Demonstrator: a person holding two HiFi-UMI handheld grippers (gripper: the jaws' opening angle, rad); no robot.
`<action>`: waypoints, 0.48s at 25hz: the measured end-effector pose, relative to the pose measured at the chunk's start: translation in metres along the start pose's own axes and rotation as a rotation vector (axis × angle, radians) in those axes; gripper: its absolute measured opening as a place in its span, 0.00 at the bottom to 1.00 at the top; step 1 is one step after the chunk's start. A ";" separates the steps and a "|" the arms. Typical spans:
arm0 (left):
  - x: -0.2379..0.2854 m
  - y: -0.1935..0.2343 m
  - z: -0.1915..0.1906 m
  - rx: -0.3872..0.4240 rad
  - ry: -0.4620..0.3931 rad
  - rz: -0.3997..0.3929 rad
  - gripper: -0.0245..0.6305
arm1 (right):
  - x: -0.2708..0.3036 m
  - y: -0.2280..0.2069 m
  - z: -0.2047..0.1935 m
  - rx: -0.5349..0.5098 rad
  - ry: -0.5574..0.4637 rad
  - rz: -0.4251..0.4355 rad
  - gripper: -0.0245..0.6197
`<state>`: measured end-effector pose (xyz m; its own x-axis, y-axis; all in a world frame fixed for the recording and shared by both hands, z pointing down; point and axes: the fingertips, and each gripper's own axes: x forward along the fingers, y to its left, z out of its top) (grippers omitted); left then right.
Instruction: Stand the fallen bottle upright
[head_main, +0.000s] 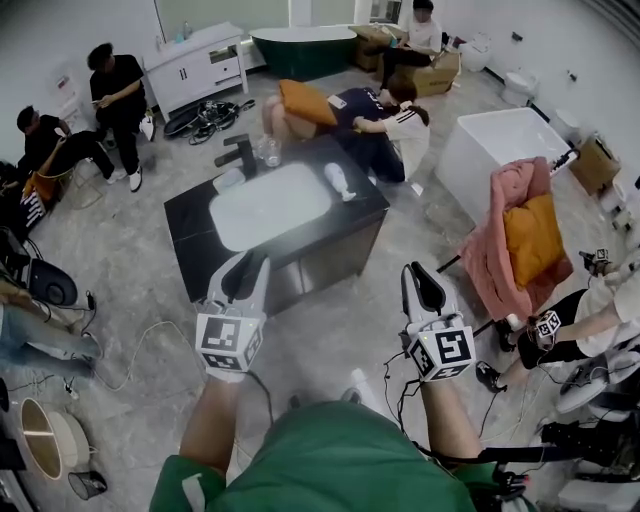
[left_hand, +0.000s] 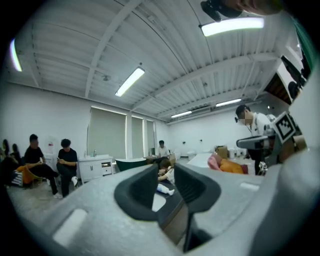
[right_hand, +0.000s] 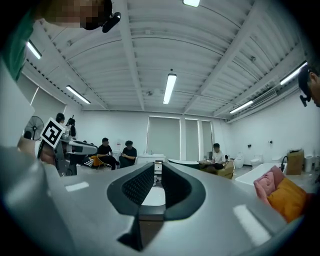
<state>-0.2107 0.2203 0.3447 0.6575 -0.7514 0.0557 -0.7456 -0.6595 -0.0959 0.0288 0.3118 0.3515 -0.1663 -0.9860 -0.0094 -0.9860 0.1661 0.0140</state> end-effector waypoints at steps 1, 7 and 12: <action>0.002 -0.005 0.002 -0.002 -0.002 0.007 0.19 | -0.002 -0.004 0.000 -0.007 0.001 0.005 0.11; 0.015 -0.041 0.013 -0.012 -0.024 0.037 0.23 | -0.019 -0.040 0.005 -0.030 -0.027 0.014 0.18; 0.025 -0.082 0.014 0.000 -0.013 0.047 0.26 | -0.037 -0.083 0.003 -0.006 -0.048 0.014 0.20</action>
<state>-0.1317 0.2556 0.3405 0.6229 -0.7813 0.0387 -0.7757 -0.6233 -0.0985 0.1163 0.3341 0.3481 -0.1811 -0.9818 -0.0575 -0.9834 0.1802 0.0206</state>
